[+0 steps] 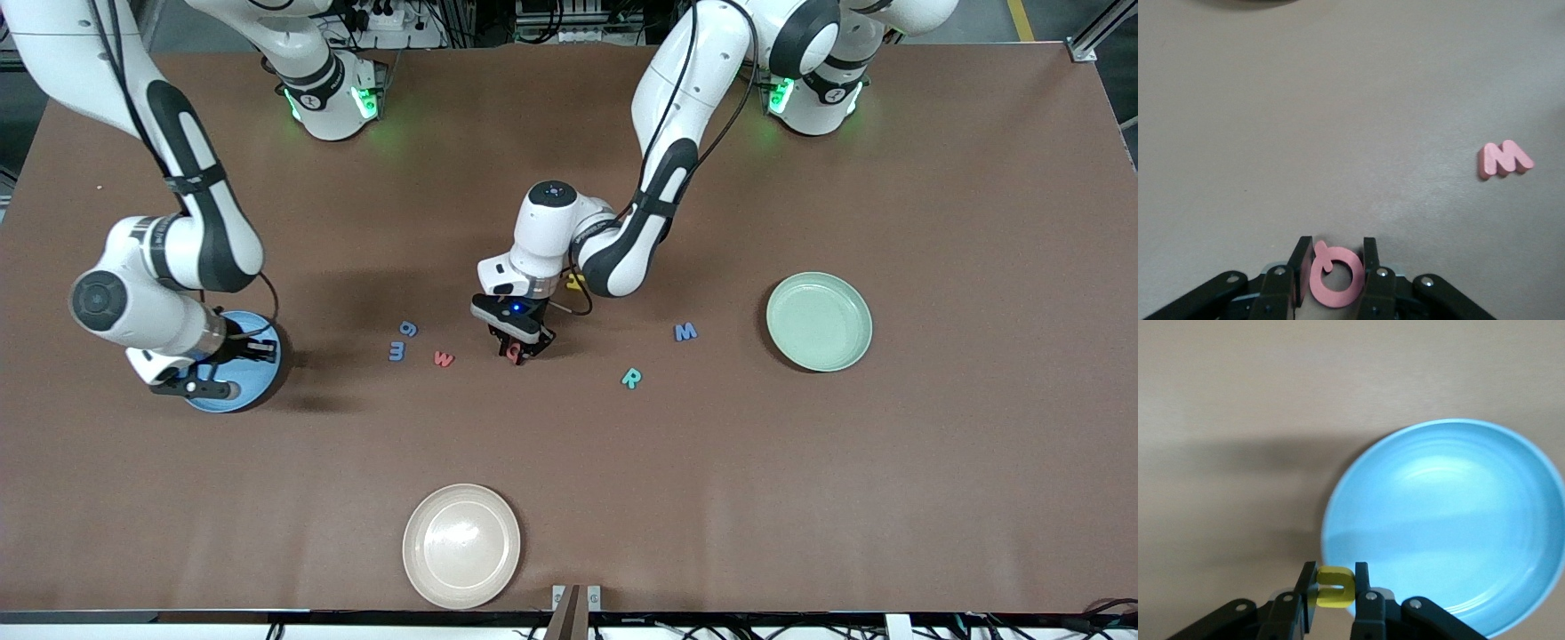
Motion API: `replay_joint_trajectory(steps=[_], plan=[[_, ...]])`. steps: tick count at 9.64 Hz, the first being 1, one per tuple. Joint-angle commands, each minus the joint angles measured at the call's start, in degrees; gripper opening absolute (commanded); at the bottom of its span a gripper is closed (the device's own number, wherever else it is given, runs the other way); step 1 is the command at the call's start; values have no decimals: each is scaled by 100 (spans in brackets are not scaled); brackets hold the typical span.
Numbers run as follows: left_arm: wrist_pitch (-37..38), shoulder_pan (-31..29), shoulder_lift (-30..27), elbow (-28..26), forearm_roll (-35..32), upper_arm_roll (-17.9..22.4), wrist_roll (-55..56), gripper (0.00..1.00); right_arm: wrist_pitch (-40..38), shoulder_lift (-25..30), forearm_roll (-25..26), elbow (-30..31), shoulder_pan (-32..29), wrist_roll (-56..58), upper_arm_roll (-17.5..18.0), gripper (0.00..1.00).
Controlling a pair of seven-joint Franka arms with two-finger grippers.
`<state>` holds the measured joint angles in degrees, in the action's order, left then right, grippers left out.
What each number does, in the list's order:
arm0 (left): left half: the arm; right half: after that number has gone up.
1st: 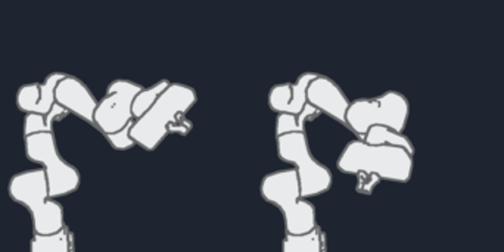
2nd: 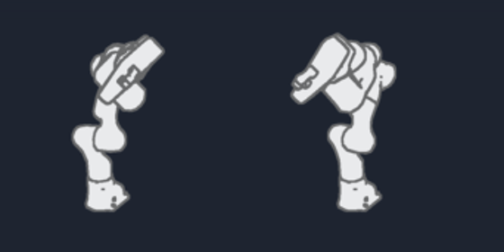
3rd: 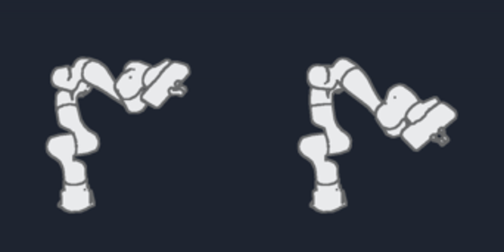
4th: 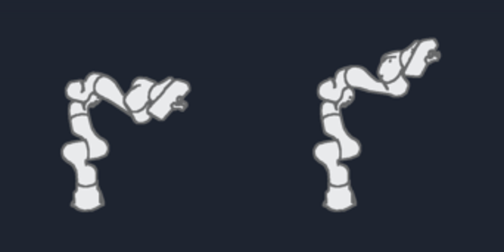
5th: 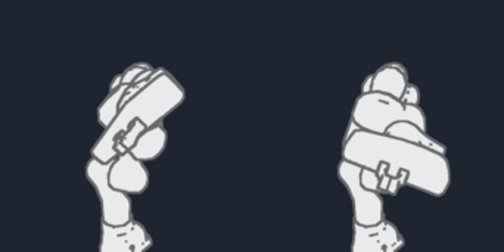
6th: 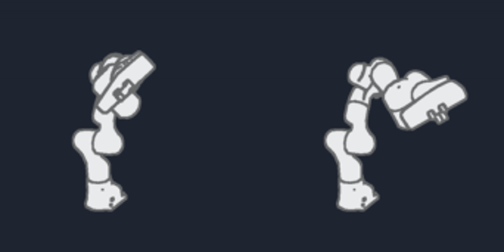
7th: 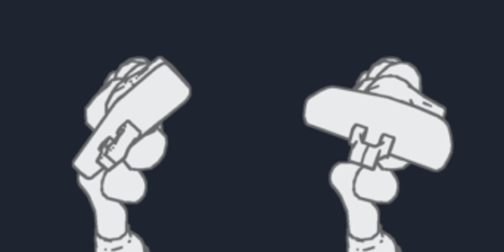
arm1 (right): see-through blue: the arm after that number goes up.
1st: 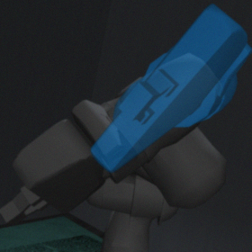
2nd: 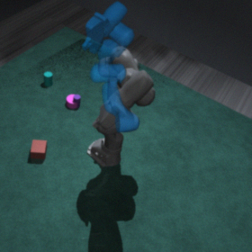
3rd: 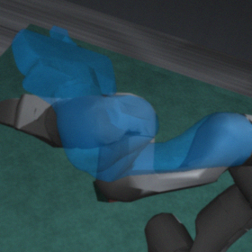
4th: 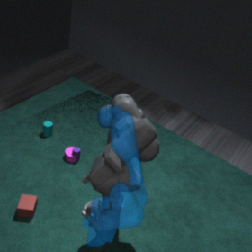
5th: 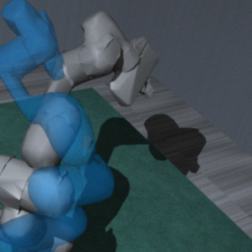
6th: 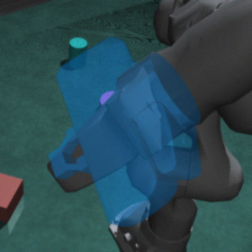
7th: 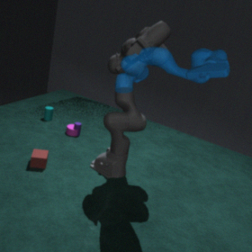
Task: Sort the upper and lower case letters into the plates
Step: 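Carry the yellow u to the blue plate and open the right gripper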
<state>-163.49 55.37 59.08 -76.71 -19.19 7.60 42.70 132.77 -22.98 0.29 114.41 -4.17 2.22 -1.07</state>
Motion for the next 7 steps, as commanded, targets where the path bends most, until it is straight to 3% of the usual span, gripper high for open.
replay_joint_trajectory(steps=[1, 5, 6, 7], plan=[[501, 18, -396, -213, -111, 84, 98, 32, 47, 21, 399, 46, -329, 305, 80, 5], [1134, -288, -765, -317, -23, 93, -226, 32, 56, -14, 463, 46, -357, 306, 80, 6], [1179, -507, -966, -544, -6, 84, -506, 32, 56, -14, 463, 46, -357, 306, 80, 7], [1188, -709, -1220, -860, 160, 84, -709, 32, 47, -14, 472, 37, -357, 306, 80, 14]])
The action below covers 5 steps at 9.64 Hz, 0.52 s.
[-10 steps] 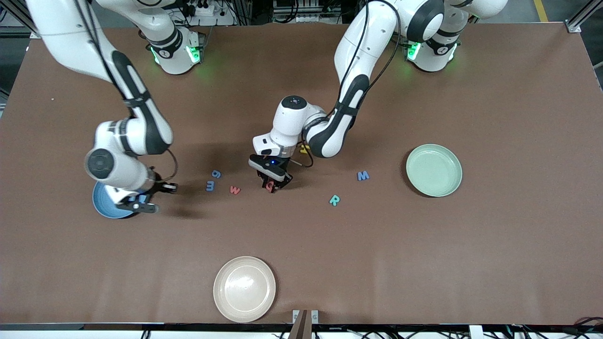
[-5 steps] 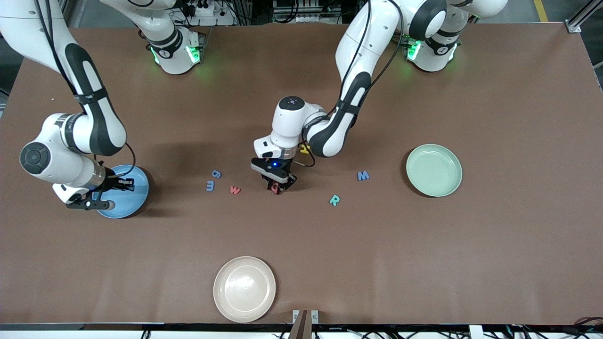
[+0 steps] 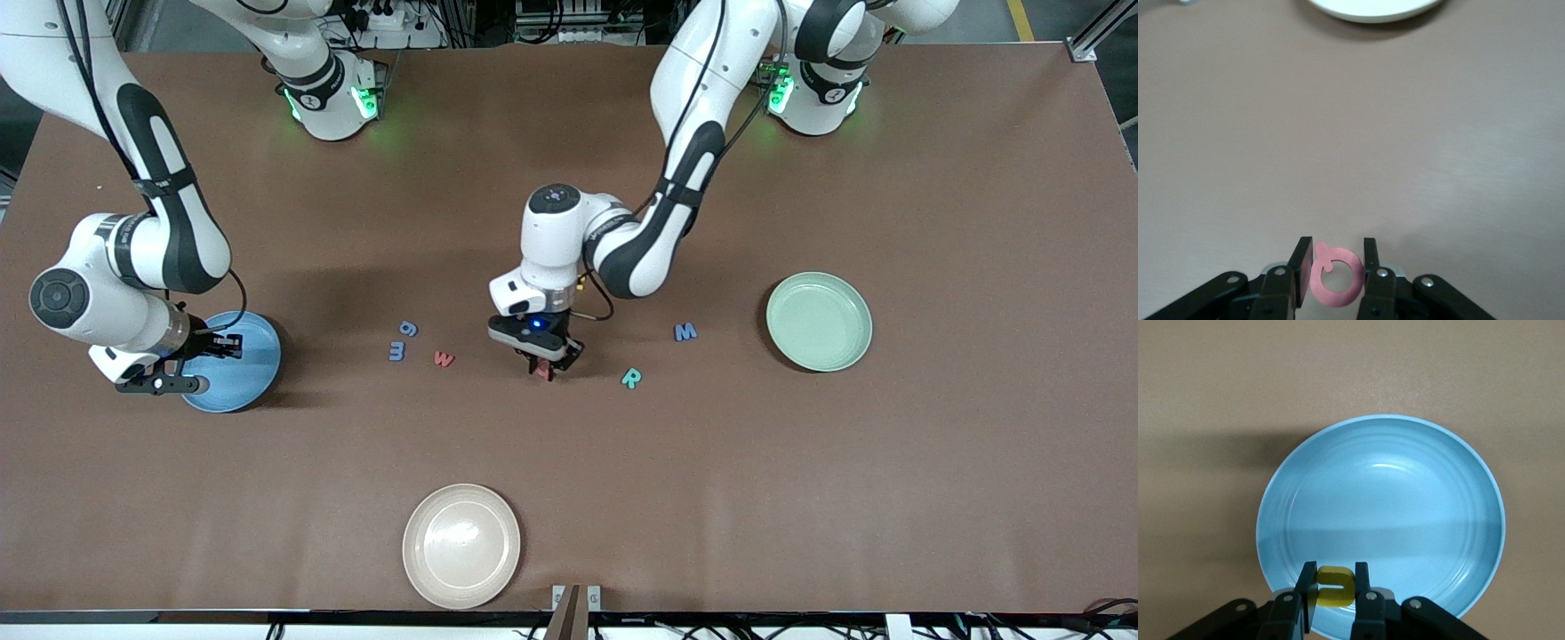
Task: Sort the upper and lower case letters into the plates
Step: 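Carry the yellow u to the blue plate and open the right gripper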
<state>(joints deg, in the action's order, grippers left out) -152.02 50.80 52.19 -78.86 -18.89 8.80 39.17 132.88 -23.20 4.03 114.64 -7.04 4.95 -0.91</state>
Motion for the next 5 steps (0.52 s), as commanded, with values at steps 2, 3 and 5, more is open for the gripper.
replay_joint_trajectory(steps=[2, 3, 5], plan=[[41, -972, -1050, -1356, 237, -45, -1197, 33, -34, 17, 89, 6, -78, 41, 64, 100], [41, -1358, -1401, -1787, 280, -45, -1463, 35, -52, 52, 89, 14, -61, 41, 73, 100], [41, -2307, -2095, -2735, 517, -80, -2365, 37, -113, 105, 63, 14, 341, -72, 108, 100]])
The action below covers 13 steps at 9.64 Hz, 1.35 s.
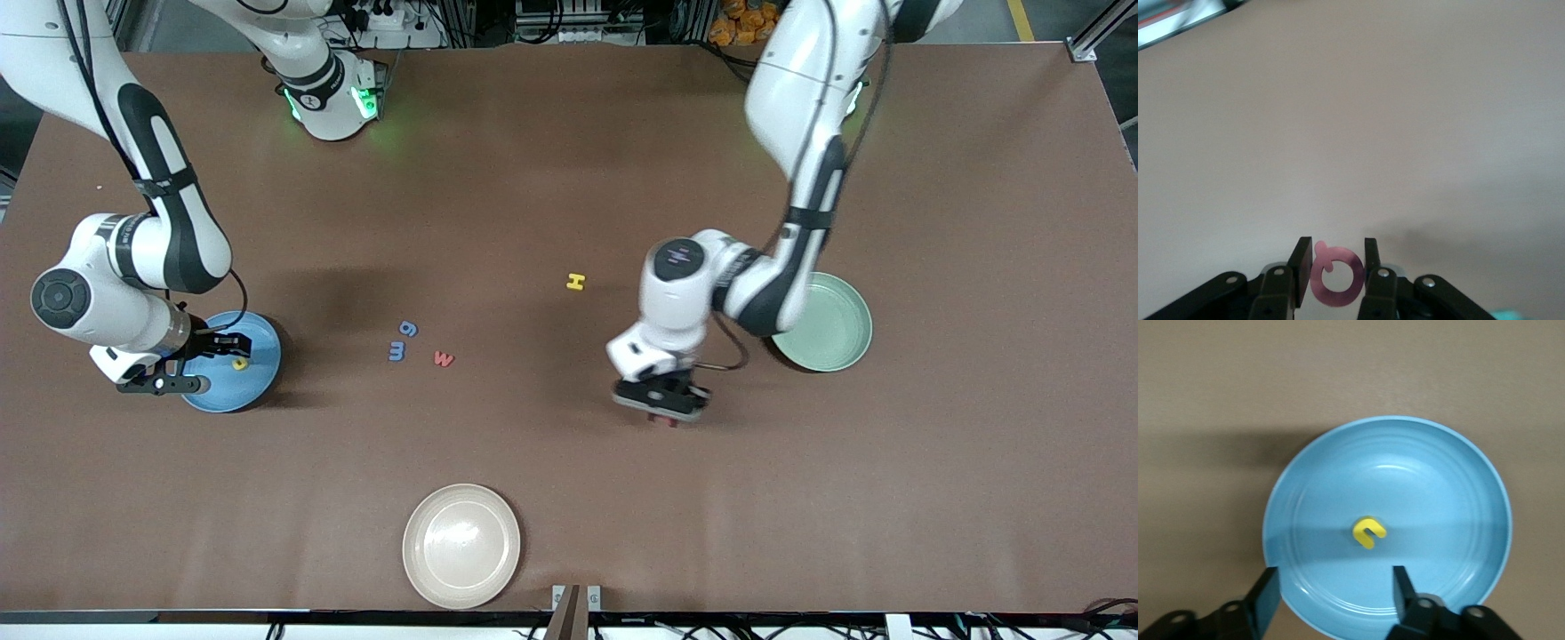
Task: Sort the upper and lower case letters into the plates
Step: 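Drop the pink Q on the green plate while the right gripper returns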
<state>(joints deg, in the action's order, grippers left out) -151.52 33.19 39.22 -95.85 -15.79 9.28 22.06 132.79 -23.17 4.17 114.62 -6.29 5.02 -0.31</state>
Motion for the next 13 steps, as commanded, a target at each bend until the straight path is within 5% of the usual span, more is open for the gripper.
replay_joint_trajectory(steps=[1, 5, 8, 9, 13], plan=[[-18, -933, -1116, -1476, 339, -155, -1024, 37, -122, 111, -13, 16, 521, -384, 57, 100], [-18, -1350, -2225, -3095, 699, -199, -1098, 37, -52, -38, -274, -115, 1612, -1784, 66, 100], [-18, -1359, -2620, -3834, 814, -269, -1116, 58, 221, -424, -997, -186, 1895, -1811, 57, 100], [-9, -1359, -2630, -3862, 806, -269, -1125, 100, 256, -521, -1015, -186, 1973, -1890, 57, 100], [132, -1001, -2000, -2409, 841, -1129, -371, 100, 862, -943, -1006, -195, 2404, -2400, 49, 100]])
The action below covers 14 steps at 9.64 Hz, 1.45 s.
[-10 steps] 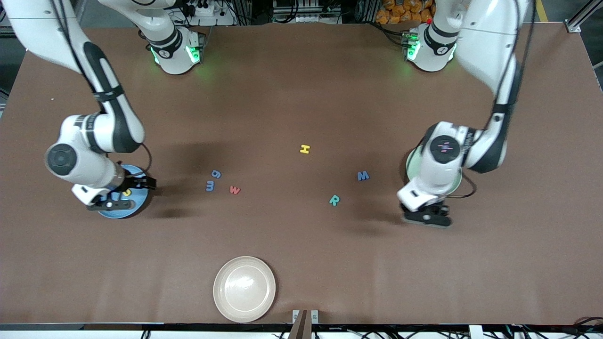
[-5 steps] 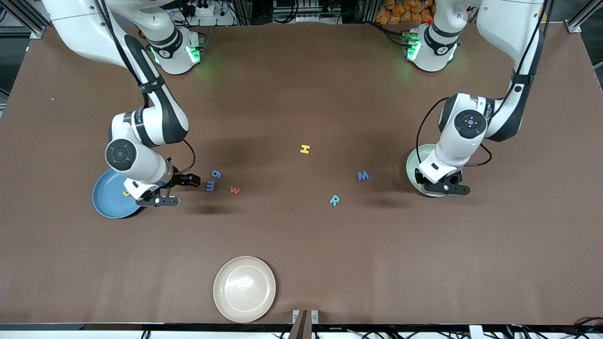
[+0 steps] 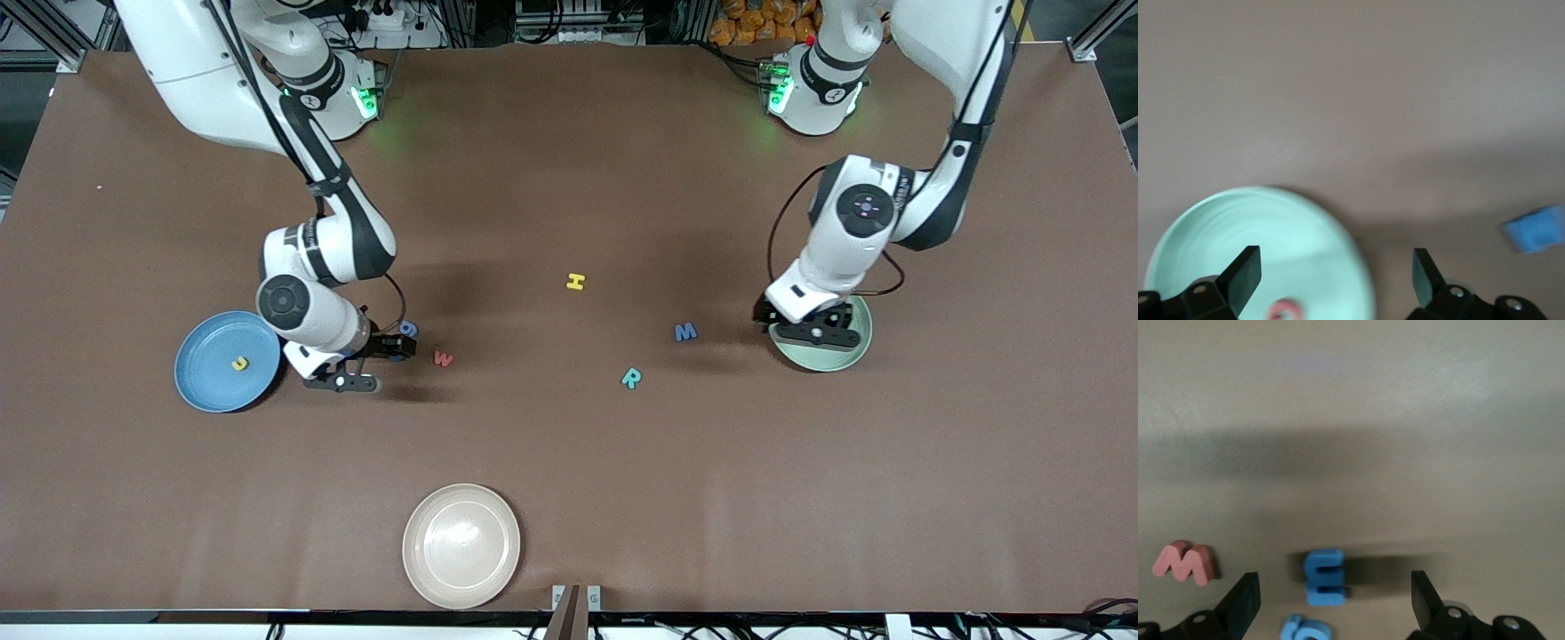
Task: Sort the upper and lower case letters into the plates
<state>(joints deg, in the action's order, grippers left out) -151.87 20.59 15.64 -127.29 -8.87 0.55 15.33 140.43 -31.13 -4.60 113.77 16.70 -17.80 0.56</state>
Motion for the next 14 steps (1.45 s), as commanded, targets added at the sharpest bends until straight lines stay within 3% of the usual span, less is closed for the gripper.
replay_joint_trajectory(steps=[1, 2, 3, 4, 5, 6, 8, 10, 13, 14], plan=[[166, 531, 691, 1341, 158, -344, 799, 100, 116, -174, -120, -109, 114, -118, -38, 100], [166, 708, 1025, 1887, 167, -588, 1570, 100, 116, -183, -120, -109, 114, -118, -47, 100], [175, 927, 1403, 2406, 80, -713, 2491, 100, 116, -183, -59, -100, 114, -57, -47, 88], [192, 1225, 1728, 2785, 18, -705, 3005, 100, 133, -183, -58, -100, 105, -57, -47, 18], [193, 1498, 2027, 3041, -35, -688, 3271, 100, 142, -174, -67, -83, 71, -65, -47, 7], [201, 1753, 2291, 3174, -227, -661, 3579, 100, 142, -166, -67, -74, 70, -74, -47, 7], [271, 1887, 2443, 3141, -1330, -705, 4630, 100, 55, -52, -67, -74, 27, -48, -47, 7], [893, 2002, 2549, 3158, -1976, -985, 5514, 100, -399, 307, -67, -91, -245, 65, -56, 6], [1247, 1722, 2549, 3184, -1873, -1451, 5341, 100, -1184, 870, -41, -100, -762, 1433, -345, 6], [1265, 1538, 2575, 3167, -1611, -1687, 4696, 100, -1263, 906, 125, -109, -887, 1777, -520, 6]])
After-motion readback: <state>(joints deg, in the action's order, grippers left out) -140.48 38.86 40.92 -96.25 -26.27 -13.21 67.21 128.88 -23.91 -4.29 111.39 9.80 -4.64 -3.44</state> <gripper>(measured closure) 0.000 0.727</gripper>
